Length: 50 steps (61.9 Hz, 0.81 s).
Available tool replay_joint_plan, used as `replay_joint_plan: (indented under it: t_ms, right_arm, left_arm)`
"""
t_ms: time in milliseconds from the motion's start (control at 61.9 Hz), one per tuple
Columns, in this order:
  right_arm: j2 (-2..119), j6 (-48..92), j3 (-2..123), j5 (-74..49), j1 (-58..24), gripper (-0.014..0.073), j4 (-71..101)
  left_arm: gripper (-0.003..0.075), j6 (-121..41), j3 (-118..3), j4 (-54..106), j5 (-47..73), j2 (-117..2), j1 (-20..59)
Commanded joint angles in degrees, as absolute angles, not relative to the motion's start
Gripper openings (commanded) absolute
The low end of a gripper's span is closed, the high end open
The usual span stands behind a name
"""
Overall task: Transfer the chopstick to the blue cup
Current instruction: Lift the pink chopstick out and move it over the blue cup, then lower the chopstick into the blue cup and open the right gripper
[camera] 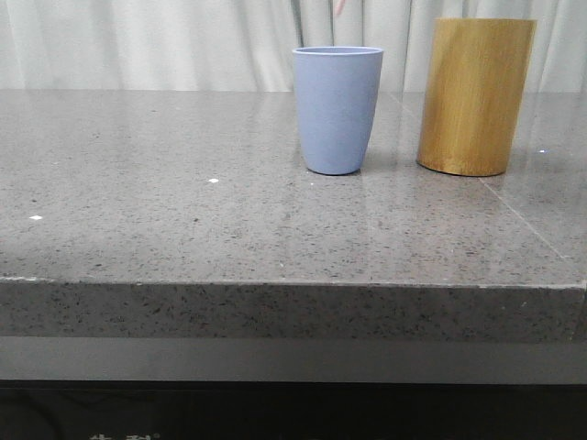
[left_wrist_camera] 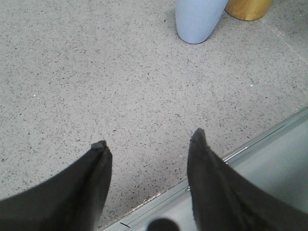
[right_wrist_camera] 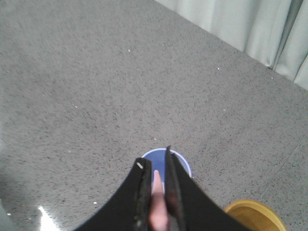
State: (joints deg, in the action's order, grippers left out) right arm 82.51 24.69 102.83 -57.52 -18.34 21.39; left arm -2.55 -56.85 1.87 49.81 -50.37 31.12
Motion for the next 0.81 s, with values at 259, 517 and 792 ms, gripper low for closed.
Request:
replay_joint_plan:
  t_ms: [259,517,792]
  right_arm:
    - [89.0,25.4,101.4,-48.2,-19.4,-0.0062,20.5]
    - [92.2,25.4,101.4,-47.6,-19.4,0.0291,20.5]
    - [89.9,25.3,103.2,-50.6,-19.3,0.0405,20.0]
  left_arm:
    - [0.0368,-2.5,-58.4,2.6,45.2,-50.1,31.1]
    - [0.0368,-2.5,-58.4,2.6,44.9,-50.1,31.1]
    - [0.0368,-2.5,-58.4,2.6,44.9,-50.1,31.1]
